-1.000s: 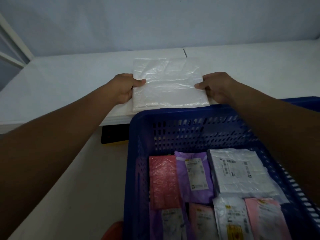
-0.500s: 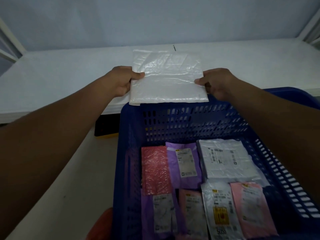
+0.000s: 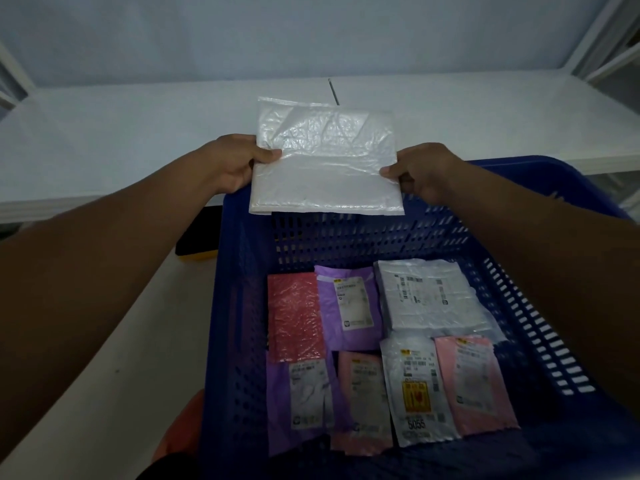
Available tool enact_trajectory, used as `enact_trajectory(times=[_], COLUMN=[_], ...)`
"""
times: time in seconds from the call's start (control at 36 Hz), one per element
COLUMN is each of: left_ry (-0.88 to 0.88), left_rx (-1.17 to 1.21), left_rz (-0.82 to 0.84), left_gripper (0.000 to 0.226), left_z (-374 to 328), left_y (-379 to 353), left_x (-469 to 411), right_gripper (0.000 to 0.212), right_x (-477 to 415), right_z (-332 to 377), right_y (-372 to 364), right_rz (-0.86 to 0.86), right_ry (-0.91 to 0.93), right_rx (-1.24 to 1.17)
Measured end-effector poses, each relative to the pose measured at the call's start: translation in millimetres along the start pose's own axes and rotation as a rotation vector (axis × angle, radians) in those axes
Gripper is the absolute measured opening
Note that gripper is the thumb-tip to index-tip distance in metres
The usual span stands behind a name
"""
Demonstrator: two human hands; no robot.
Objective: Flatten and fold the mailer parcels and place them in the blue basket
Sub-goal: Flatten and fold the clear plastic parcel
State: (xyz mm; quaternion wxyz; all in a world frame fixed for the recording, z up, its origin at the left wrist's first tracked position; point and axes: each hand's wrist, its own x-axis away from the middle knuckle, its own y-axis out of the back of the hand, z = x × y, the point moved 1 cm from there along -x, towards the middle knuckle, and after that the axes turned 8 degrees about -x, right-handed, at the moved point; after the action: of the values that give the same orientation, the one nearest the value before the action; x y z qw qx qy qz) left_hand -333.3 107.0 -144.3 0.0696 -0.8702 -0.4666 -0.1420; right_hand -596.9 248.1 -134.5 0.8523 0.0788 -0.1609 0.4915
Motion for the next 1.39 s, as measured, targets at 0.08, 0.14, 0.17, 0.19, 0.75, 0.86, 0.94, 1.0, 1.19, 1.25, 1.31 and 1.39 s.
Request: enact_trajectory(times=[0.08,0.14,0.17,0.19,0.75,0.86,0.94,1.0,1.19,1.25,1.31,1.39], left_ry=[0.003,0.006,0.010,0.015,0.093,0.137,0.173,0.199,0.284,0.303,0.321,0.321], left_rx=[0.000,0.011,0.017,0.021,-0.112,-0.151,-0.162,-0.172,-0.239,-0.249,-0.237,-0.211], left_rz=[0.003,-0.004,-0.011,-0.018,0.004,0.040,0.043,0.052,0.123,0.138,0.137,0.129], left_gripper=[0.024,0.032,0.035,0.035,0.037,0.038,0.033,0.027,0.031,0.031,0.029,0.029], left_z=[2.5,4.4,5.3,6.5,38.9,50.1,55.6,59.5,84.7,92.2,99.1,107.0], left_y=[-7.6,-12.1,-14.0,-16.0,-60.9,-79.3,-93.8,-103.5,-132.5,-139.8,-147.1,-156.4], left_x=[3.6,4.6,5.1,5.7,14.3,12.0,12.0,13.0,19.0,22.4,24.8,26.3], right_gripper=[0.038,0.037,0.039,0.042,0.050,0.046,0.043,0.036,0.030,0.022,0.024,0.029], right_x=[5.8,8.4,10.2,11.3,34.3,33.3,33.0,33.9,44.4,46.3,47.0,51.7], right_z=[-2.9,-5.7,-6.6,-7.4,-27.0,-38.7,-45.7,-48.8,-67.8,-74.6,-80.6,-86.9], right_y=[7.5,12.8,14.9,16.9,58.4,76.2,88.1,96.1,120.1,126.4,132.8,140.7], right_rz=[-0.003,-0.007,-0.011,-0.016,-0.047,-0.064,-0.086,-0.102,-0.095,-0.094,-0.105,-0.116], right_ry=[-0.013,-0.021,-0.023,-0.025,-0.122,-0.161,-0.188,-0.209,-0.284,-0.307,-0.323,-0.335], right_rx=[0.004,-0.002,-0.001,0.004,0.140,0.172,0.222,0.261,0.371,0.393,0.406,0.415])
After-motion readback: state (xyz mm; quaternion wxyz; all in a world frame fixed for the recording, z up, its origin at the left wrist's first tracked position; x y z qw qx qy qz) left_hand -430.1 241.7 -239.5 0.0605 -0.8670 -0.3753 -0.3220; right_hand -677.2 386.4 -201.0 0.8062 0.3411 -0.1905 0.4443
